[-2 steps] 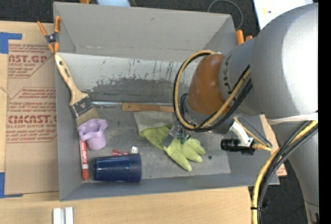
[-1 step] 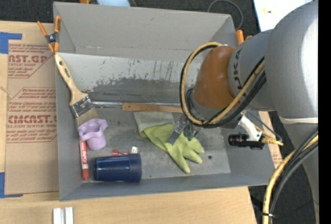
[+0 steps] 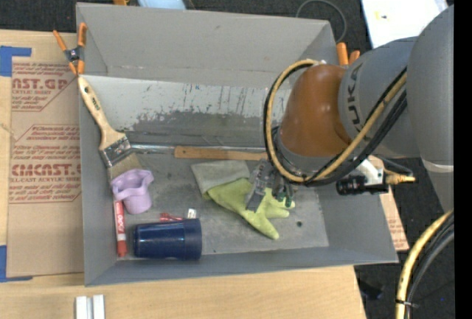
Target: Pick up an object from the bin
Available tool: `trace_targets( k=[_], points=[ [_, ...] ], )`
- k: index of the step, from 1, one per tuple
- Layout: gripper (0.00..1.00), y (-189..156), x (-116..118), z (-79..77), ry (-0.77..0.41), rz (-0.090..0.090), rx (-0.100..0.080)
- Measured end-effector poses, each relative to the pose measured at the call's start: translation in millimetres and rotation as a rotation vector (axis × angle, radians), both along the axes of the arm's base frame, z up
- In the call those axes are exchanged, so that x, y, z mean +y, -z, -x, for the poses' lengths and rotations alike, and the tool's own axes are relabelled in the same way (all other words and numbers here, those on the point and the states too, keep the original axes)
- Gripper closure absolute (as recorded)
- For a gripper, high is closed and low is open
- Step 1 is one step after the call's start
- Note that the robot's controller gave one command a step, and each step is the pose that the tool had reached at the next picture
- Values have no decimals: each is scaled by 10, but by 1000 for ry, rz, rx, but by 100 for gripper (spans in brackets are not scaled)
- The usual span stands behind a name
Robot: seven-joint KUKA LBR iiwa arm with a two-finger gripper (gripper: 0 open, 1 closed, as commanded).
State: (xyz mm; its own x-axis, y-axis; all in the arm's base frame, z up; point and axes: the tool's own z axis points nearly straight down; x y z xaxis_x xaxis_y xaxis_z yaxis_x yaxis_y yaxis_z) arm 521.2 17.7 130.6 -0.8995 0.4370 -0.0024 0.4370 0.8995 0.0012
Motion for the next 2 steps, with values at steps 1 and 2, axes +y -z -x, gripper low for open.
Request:
trace_targets(
  k=[1, 2],
  points=[
    [100, 297, -10, 70, 28, 0, 0],
    [100, 464, 129, 188, 265, 0, 2]
  ],
)
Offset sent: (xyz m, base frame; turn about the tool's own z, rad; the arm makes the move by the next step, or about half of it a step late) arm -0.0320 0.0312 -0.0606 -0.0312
